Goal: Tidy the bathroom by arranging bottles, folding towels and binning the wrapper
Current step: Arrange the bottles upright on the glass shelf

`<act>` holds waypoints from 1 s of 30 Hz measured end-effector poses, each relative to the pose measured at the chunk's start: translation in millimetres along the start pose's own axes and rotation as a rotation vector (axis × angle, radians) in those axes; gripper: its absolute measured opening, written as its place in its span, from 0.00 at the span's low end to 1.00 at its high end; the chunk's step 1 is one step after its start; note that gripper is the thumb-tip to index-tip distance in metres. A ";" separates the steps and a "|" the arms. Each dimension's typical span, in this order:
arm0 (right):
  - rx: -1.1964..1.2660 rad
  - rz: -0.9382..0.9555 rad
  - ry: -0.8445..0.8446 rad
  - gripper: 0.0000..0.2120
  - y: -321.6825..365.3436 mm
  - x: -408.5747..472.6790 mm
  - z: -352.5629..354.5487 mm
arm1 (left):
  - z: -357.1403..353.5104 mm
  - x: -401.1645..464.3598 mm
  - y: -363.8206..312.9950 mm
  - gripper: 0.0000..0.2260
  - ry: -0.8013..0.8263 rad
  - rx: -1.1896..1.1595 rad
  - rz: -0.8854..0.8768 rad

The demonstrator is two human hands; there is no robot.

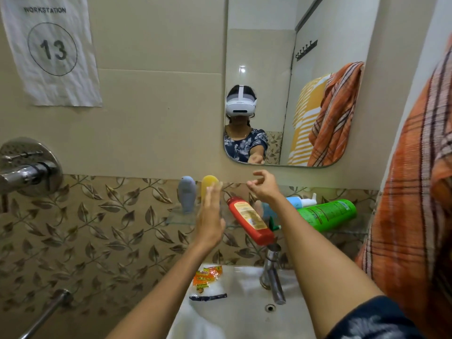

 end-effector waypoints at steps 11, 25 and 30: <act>-0.788 -0.017 0.037 0.17 -22.7 -14.1 27.2 | -69.8 -25.6 -32.2 0.31 0.318 0.310 -0.331; -0.781 -0.218 -0.138 0.23 -33.1 -10.2 35.8 | -65.6 -10.7 -35.9 0.23 0.285 0.149 -0.373; -0.298 -0.382 -0.371 0.22 -42.0 -16.4 59.7 | -37.7 12.8 -37.2 0.17 0.161 -0.190 -0.266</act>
Point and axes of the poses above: each hand's wrist, its own x-axis towards the middle knuckle, its own z-axis out of the back of the hand, y = z × x, the point moved 10 cm from there along x, towards the middle knuckle, and after that the axes turned 1 degree about x, right-handed, at the moved point
